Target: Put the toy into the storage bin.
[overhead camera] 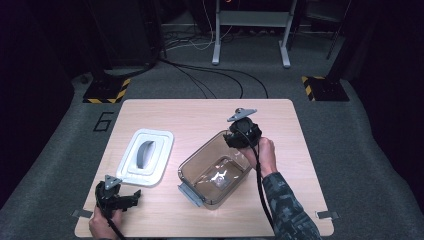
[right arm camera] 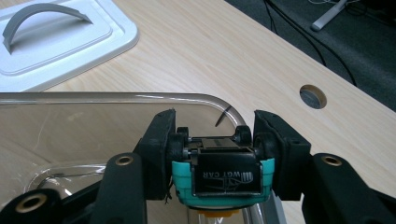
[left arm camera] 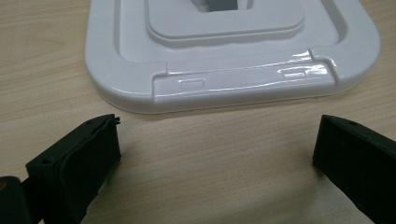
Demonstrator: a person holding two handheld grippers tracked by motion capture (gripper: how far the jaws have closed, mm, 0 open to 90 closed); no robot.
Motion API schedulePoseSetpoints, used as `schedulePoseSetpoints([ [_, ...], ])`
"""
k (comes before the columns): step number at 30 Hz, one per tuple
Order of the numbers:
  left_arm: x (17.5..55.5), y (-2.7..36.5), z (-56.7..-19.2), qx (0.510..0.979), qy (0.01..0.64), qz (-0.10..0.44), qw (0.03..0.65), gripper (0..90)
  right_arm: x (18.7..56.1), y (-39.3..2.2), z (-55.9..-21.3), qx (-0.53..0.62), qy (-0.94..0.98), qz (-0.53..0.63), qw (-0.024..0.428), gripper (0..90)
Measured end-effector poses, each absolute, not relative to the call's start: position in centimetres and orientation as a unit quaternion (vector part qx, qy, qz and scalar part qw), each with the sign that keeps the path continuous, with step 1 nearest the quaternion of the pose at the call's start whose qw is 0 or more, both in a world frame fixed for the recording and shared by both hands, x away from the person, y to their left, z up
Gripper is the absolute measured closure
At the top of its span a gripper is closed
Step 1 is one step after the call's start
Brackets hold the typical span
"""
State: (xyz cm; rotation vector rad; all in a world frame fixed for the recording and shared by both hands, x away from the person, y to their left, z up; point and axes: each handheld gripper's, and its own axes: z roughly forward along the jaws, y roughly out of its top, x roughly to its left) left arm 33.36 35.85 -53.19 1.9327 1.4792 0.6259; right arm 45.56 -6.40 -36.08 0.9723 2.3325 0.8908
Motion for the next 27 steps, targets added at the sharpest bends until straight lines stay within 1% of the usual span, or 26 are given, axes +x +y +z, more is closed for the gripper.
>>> schedulePoseSetpoints([
  [13,33.4,35.9,-53.2,0.731,0.560,0.237,0.309,0.3,46.2,-5.2,-36.9,0.346,0.857,0.313,0.220,49.7],
  [21,33.4,35.8,-53.2,0.731,0.559,0.238,0.309,0.3,46.2,-4.6,-37.4,0.358,0.861,0.297,0.204,49.7],
  [27,33.4,35.8,-53.2,0.731,0.560,0.238,0.309,0.2,46.5,-4.4,-37.8,0.349,0.866,0.294,0.204,49.7],
])
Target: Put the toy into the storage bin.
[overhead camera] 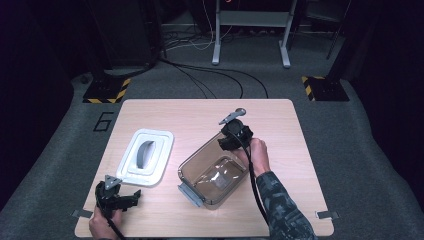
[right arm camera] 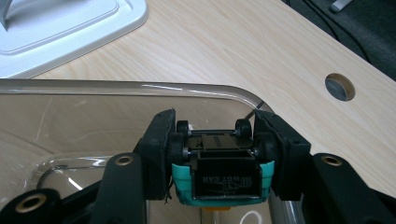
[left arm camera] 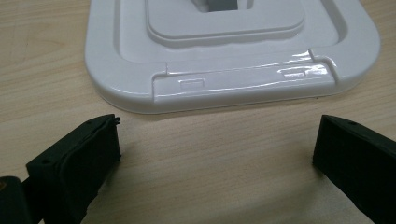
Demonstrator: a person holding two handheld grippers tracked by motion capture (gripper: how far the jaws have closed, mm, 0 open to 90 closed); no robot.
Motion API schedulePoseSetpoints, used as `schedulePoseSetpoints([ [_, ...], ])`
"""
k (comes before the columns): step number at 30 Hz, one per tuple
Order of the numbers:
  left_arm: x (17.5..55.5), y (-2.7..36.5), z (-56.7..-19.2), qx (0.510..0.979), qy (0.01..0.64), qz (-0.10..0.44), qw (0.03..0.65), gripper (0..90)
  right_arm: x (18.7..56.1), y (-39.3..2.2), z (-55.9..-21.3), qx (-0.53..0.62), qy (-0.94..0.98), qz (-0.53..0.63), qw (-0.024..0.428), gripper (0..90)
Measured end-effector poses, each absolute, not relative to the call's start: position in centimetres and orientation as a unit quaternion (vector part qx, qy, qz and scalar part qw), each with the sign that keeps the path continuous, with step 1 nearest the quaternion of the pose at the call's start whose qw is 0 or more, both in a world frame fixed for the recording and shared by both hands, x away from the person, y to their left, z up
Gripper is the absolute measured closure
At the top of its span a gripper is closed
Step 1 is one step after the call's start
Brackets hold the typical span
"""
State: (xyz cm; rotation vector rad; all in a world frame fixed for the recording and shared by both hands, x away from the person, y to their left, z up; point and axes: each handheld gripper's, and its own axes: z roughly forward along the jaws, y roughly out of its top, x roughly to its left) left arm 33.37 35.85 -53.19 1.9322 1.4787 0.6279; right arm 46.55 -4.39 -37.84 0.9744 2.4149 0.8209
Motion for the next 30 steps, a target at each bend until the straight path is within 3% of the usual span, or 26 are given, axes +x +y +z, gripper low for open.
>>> schedulePoseSetpoints([
  [30,33.4,35.8,-53.2,0.731,0.560,0.238,0.310,0.2,47.3,-3.4,-38.9,0.355,0.877,0.262,0.193,49.6],
])
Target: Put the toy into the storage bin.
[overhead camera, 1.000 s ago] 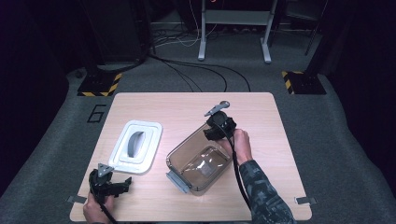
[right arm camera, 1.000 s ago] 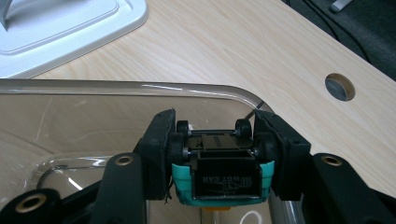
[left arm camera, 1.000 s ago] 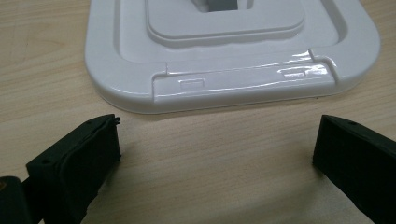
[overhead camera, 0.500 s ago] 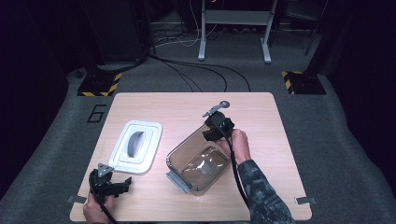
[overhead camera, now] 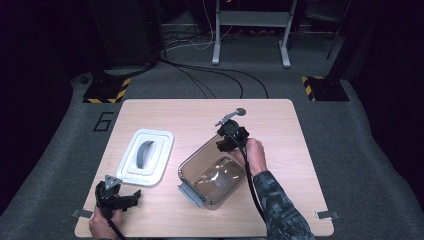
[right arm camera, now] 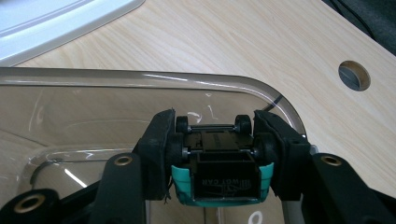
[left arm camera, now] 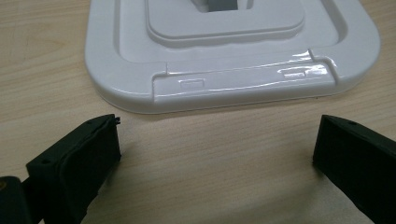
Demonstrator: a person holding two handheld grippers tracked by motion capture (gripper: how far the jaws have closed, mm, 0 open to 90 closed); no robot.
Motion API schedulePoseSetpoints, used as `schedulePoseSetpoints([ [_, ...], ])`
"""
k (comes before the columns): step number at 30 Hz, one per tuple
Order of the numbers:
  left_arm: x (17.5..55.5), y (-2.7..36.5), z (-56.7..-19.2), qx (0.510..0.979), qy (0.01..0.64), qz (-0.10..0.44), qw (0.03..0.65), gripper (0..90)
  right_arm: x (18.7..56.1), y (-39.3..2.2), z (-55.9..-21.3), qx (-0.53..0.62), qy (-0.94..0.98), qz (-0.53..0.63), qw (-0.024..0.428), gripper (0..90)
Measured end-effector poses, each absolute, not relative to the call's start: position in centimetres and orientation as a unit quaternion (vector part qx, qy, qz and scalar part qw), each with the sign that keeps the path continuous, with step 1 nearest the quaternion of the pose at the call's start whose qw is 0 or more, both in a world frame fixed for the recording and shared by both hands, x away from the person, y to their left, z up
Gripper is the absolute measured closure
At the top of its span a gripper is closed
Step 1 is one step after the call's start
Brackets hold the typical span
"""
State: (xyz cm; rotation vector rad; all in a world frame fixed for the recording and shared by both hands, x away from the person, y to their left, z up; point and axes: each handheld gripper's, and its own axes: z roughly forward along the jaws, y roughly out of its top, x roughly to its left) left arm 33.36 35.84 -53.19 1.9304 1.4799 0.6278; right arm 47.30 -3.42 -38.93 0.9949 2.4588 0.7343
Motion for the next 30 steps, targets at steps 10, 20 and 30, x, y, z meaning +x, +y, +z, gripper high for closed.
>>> schedulePoseSetpoints([
  [10,33.4,35.8,-53.2,0.729,0.562,0.237,0.311,0.3,47.3,-2.9,-39.1,0.352,0.881,0.249,0.193,49.5],
  [20,33.4,35.8,-53.2,0.729,0.562,0.237,0.311,0.3,47.5,-2.5,-39.4,0.344,0.888,0.233,0.197,49.5],
  [30,33.4,35.8,-53.2,0.729,0.562,0.237,0.311,0.3,47.6,-2.3,-39.6,0.346,0.889,0.230,0.193,49.3],
])
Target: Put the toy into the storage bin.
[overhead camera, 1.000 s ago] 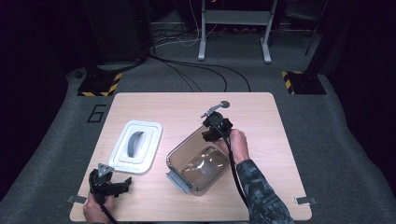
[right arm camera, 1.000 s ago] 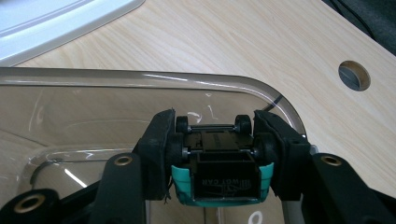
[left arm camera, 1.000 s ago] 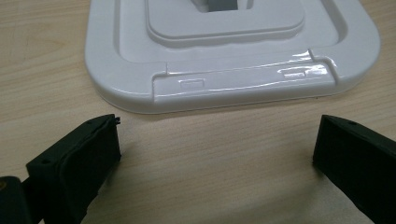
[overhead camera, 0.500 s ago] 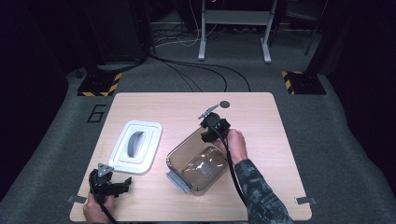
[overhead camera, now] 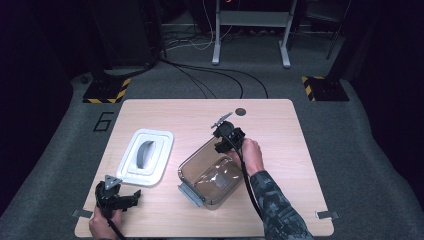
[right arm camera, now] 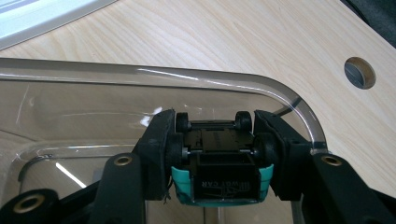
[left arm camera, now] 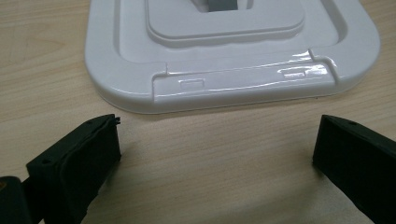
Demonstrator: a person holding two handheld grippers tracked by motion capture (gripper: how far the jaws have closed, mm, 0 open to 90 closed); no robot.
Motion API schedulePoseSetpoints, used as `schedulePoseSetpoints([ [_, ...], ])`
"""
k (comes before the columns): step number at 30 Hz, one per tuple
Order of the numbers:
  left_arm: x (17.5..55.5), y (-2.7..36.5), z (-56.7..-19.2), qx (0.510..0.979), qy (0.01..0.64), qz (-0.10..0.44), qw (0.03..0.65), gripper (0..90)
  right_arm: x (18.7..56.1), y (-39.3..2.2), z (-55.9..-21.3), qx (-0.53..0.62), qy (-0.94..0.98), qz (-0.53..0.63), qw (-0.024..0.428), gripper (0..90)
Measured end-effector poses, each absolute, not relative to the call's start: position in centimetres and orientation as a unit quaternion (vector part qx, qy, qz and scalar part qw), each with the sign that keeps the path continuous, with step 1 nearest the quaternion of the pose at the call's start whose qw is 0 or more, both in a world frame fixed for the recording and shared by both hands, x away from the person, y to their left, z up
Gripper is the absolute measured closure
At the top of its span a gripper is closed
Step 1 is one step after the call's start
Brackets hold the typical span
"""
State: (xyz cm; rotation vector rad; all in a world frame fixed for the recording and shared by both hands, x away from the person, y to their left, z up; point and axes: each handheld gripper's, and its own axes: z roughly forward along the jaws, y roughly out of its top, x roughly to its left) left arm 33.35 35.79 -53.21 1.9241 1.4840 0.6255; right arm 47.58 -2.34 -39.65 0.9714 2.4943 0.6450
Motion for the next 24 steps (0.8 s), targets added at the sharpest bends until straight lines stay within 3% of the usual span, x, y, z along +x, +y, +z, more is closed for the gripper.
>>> schedulePoseSetpoints([
  [5,33.3,35.8,-53.2,0.729,0.562,0.237,0.311,0.3,47.6,-2.3,-39.8,0.347,0.889,0.225,0.195,48.4],
  [8,33.3,35.8,-53.2,0.729,0.562,0.237,0.311,0.3,47.5,-2.2,-39.8,0.350,0.887,0.224,0.199,39.0],
  [24,33.3,35.8,-53.2,0.732,0.558,0.237,0.309,0.7,45.2,-5.9,-37.1,0.360,0.854,0.315,0.206,14.7],
])
